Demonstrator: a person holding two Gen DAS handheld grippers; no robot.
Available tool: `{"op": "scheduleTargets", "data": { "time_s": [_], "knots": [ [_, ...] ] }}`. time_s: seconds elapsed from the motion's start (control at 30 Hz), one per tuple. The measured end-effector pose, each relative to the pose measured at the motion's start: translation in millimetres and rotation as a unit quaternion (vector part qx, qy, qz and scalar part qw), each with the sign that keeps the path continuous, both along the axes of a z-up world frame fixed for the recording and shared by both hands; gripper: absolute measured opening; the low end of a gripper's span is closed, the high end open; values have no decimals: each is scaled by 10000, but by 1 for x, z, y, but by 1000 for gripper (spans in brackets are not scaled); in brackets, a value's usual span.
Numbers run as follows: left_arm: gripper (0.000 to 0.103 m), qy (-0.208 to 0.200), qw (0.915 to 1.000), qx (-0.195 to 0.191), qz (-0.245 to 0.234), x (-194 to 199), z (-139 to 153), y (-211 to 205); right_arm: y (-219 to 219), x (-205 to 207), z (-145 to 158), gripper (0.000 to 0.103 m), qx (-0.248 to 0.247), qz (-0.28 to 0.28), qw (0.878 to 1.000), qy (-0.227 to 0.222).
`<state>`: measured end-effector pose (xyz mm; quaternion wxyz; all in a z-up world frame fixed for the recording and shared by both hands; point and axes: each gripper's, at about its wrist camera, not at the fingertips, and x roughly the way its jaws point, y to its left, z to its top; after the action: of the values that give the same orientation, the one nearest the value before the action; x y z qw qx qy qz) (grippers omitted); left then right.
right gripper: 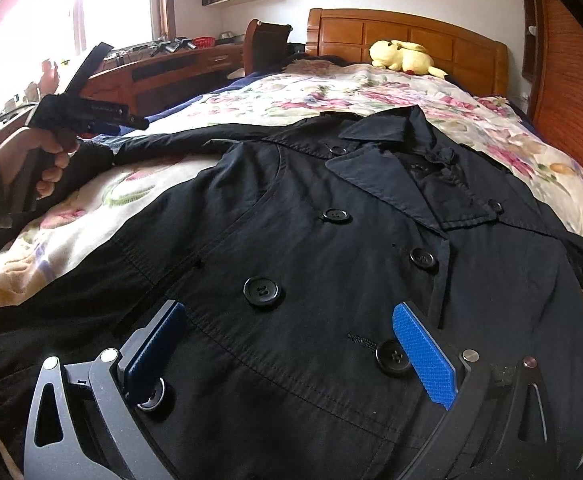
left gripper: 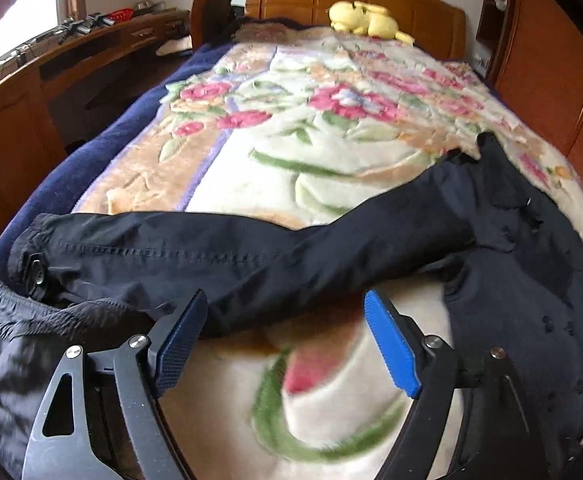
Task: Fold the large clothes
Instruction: 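Move the left gripper to the coat sleeve nearest it and grasp it, then lift the grasped sleeve with the left gripper and fold it across the coat front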
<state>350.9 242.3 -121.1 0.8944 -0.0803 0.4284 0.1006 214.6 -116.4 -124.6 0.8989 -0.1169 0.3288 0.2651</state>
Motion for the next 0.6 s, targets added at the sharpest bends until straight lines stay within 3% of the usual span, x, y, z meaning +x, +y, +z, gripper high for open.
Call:
{"op": "scheduleTargets", "data": {
  "time_s": [0.13,0.23,0.4,0.5,0.6],
  "knots": [
    [77,225,9995,209,-37,5,-14,3,1,-2,-1,103,-40,1,10000,-8],
    [58,327,9988,367,6,5,-21,8,1,-2,-1,103,-41,-1,10000,-17],
    [14,459,9976,521,-3,4,-25,11,0,-2,0,103,-7,-20,10000,-20],
    [3,513,9965,659,-75,6,-21,5,0,-3,0,103,7,-21,10000,-43],
    [1,381,9961,778,-156,3,-8,-6,-1,-3,0,103,26,-17,10000,-52]
  ]
}}
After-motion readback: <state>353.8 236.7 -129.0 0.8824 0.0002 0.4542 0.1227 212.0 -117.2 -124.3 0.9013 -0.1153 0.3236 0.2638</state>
